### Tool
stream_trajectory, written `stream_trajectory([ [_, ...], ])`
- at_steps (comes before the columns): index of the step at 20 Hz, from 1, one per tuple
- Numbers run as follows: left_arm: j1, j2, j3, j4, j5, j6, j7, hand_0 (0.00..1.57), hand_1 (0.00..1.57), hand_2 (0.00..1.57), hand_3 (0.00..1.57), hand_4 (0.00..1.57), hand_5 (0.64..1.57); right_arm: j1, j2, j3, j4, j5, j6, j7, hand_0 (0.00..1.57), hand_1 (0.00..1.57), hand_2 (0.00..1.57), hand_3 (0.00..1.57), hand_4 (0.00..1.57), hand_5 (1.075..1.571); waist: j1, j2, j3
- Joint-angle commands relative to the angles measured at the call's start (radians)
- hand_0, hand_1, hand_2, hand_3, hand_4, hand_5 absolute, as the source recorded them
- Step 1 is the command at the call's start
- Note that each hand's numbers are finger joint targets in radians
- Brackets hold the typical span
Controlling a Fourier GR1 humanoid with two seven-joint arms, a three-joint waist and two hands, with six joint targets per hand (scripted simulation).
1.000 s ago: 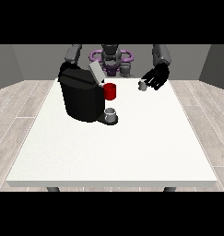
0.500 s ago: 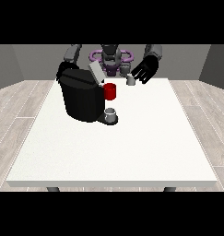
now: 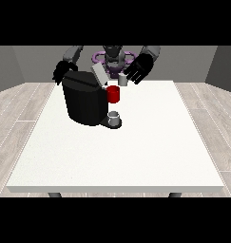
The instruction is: Insert the coffee pod into the coffee machine and close the lid
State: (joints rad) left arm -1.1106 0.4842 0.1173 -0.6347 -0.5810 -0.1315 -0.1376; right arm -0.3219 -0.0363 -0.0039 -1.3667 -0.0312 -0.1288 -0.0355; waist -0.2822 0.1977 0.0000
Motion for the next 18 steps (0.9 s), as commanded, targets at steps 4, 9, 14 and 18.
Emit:
stream_trajectory([
  [4, -0.068, 0.01, 0.003, 0.004, -0.021, -0.006, 0.036, 1.28, 1.28, 1.31, 1.23, 0.5, 1.571, -0.01, -0.002, -0.002, -0.014, 0.016, -0.015, -0.018, 0.0, 0.0, 0.0, 0.0, 0.5, 1.571, -0.02, 0.032, 0.0003],
  [9, -0.076, -0.045, -0.02, -0.02, -0.037, 0.006, 0.07, 1.31, 1.31, 1.33, 1.24, 0.49, 1.571, -0.018, -0.051, -0.075, 0.052, -0.018, 0.012, -0.047, 0.0, 0.0, 0.0, 0.0, 0.48, 1.571, 0.006, 0.043, 0.0009],
  [14, -0.056, -0.083, -0.031, 0.002, -0.042, -0.013, 0.065, 1.33, 1.33, 1.34, 1.23, 0.5, 1.571, -0.016, -0.015, -0.037, 0.003, 0.009, -0.036, 0.029, 0.0, 0.0, 0.0, 0.0, 0.52, 1.571, 0.002, 0.002, 0.0002],
  [18, -0.065, -0.051, 0.002, 0.021, -0.03, 0.008, 0.014, 1.26, 1.26, 1.3, 1.21, 0.51, 1.571, -0.013, 0.015, -0.003, -0.038, 0.037, -0.062, 0.01, 0.0, 0.0, 0.0, 0.0, 0.51, 1.571, -0.025, 0.061, 0.0],
])
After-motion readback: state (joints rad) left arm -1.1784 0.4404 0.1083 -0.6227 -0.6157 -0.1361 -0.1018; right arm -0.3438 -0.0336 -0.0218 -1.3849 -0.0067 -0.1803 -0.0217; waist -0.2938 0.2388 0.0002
